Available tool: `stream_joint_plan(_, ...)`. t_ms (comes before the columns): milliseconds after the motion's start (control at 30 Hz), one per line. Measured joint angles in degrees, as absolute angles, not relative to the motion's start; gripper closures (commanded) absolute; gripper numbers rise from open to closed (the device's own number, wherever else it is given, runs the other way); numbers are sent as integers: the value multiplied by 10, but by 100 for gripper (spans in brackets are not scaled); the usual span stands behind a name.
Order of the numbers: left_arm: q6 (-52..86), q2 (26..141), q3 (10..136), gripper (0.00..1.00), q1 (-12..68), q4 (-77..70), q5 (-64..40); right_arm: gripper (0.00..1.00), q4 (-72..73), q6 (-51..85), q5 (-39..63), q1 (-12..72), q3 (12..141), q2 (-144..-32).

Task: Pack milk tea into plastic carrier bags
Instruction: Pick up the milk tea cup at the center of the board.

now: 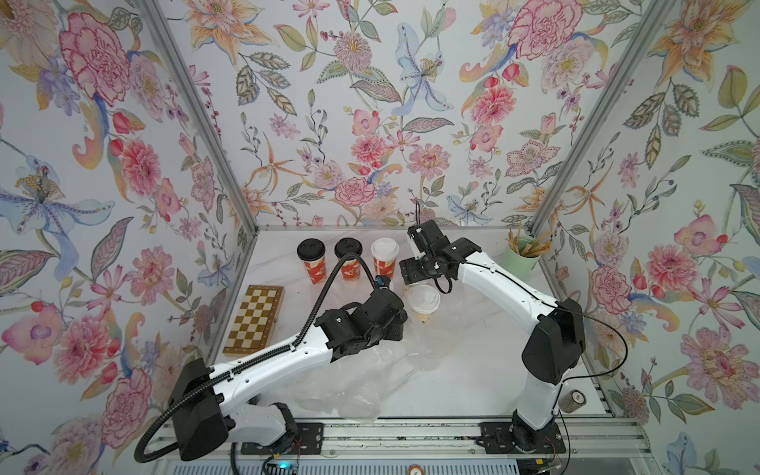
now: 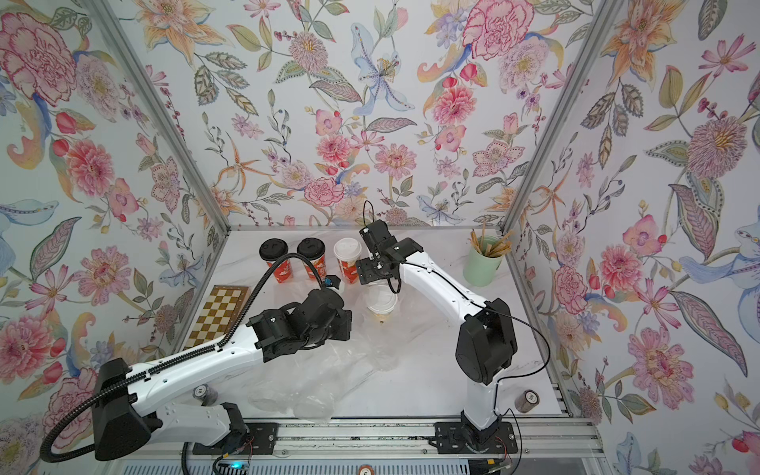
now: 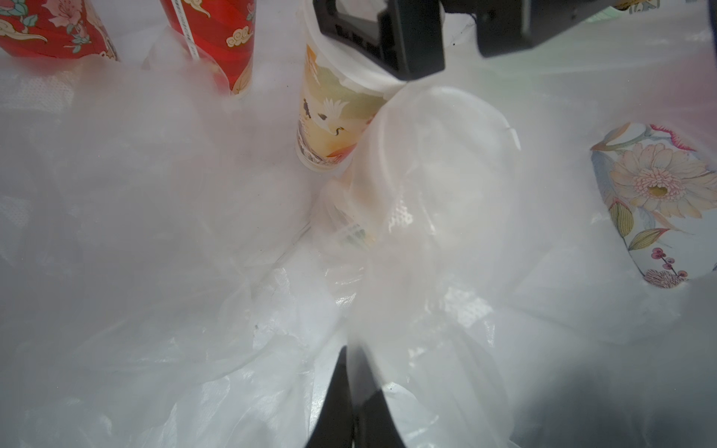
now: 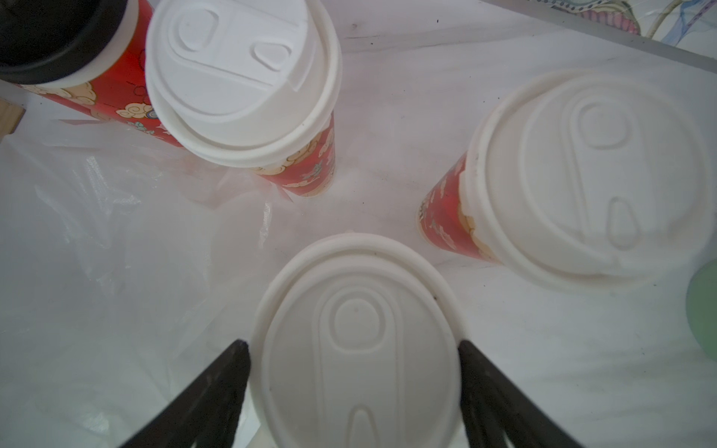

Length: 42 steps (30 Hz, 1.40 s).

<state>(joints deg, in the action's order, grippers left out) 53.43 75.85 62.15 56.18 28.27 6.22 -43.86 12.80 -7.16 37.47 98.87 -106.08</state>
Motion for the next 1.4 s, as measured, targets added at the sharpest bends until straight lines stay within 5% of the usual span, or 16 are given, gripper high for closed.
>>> stream_joint_plan(400,534,759,622,93,562,283,62,32,-436,129,-81,368,980,-1054)
stream_joint_plan(667,534,759,622,93,562,283,62,35,-445,128,-82,287,912,-985)
stream_joint_plan(1400,533,741,628,55,562,272,55,38,-476,107,-63,120,828,-842)
